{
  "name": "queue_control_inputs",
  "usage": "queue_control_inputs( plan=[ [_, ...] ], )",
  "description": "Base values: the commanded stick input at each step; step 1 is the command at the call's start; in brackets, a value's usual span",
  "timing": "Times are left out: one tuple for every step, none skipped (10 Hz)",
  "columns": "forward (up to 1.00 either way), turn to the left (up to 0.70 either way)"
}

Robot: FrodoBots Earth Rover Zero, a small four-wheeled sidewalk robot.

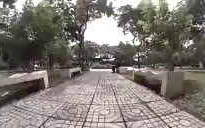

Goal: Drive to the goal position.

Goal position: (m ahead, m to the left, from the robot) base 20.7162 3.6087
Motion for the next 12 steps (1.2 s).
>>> queue_control_inputs(
  plan=[
    [1.00,0.00],
    [1.00,0.00],
    [1.00,0.00],
    [1.00,0.00],
    [1.00,0.00],
    [1.00,0.00],
    [1.00,0.00],
    [1.00,0.00],
    [1.00,0.00],
    [1.00,0.00],
    [1.00,0.00],
    [1.00,0.00]
  ],
)
